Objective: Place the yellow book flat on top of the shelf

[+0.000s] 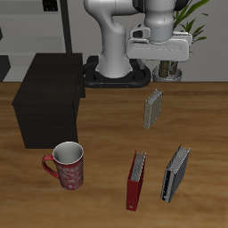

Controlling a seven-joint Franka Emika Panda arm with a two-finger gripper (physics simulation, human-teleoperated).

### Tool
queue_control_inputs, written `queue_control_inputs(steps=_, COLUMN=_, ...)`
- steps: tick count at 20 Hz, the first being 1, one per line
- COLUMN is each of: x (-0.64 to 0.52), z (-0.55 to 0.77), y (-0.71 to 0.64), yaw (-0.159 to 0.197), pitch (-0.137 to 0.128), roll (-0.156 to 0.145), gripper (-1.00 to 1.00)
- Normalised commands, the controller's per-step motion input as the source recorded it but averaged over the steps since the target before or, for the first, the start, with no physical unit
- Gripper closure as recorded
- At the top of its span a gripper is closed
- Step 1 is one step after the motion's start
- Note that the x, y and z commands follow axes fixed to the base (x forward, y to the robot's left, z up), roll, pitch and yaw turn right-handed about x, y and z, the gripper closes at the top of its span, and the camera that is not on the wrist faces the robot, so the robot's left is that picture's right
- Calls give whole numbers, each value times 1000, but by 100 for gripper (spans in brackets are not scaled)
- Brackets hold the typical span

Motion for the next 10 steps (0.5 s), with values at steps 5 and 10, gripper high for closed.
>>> queue_control_inputs(steps=5, x=-113, z=-361, y=-34, yaw=-74, pitch=-1, roll=-48, gripper=-100)
queue_control_inputs(steps=10, x=-95, z=-370, y=81, yaw=-15, pitch=18, roll=3, gripper=-100)
